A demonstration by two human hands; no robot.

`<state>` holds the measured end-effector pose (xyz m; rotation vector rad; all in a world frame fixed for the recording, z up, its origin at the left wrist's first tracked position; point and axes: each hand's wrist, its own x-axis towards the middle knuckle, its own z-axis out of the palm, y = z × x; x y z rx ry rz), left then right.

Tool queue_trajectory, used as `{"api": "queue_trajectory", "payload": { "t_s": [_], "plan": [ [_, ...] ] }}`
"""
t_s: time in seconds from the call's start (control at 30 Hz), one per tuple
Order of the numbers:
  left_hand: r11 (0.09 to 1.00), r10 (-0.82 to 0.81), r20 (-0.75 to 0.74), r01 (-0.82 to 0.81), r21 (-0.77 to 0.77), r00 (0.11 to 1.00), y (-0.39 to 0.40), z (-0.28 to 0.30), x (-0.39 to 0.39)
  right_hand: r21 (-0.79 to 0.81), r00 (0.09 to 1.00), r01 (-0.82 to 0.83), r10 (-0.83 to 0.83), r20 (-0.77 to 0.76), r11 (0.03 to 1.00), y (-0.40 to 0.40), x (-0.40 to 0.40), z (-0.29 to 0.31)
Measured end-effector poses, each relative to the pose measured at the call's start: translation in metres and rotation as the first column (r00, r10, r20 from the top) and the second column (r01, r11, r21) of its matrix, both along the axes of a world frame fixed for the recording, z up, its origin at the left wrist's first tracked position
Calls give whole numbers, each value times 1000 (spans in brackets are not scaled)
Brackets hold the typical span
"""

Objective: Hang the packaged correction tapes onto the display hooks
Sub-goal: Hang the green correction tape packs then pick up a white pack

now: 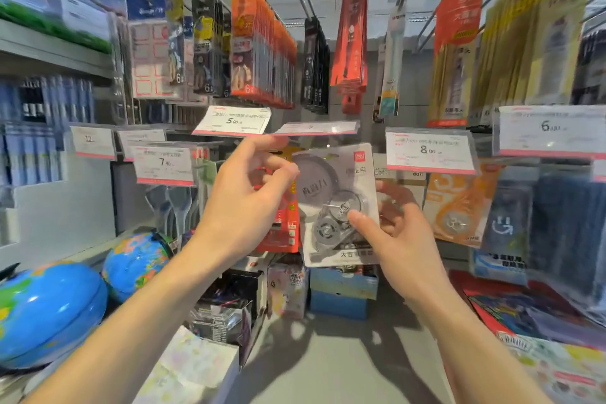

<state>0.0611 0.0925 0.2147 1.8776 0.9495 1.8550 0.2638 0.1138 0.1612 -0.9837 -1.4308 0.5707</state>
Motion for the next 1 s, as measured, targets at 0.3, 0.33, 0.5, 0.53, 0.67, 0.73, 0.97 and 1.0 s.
{"api": "queue_trajectory", "payload": {
  "t_s": [0.3,0.33,0.5,0.53,0.67,0.73,0.97,1.0],
  "plan": [
    [999,-42,-14,42,14,999,3,-4,-7,36,999,-22,24,-46,999,12,-10,5],
    [999,-49,-9,49,12,999,3,-5,-7,32,999,-21,23,-48,999,13,-11,6],
    [998,-63,-8,63,11,998,6,-9,-9,41,997,-8,11,-79,999,20,-12,6],
    [998,-59,-13,59,13,998,6,-9,-9,46,996,-11,14,-85,999,21,-12,6],
    [999,-44,-35,45,27,998,10,-15,-10,53,996,-21,25,-84,998,25,-14,3],
    [999,-36,-70,37,21,997,17,-22,-11,75,998,7,-2,-66,997,26,-18,1],
    [984,127,-241,-153,-91,962,68,-51,1,130,997,74,-71,-27,989,46,-25,-9],
    [983,99,-263,-135,-124,960,74,-53,5,101,995,100,-99,-18,990,51,-24,-11]
  ]
}}
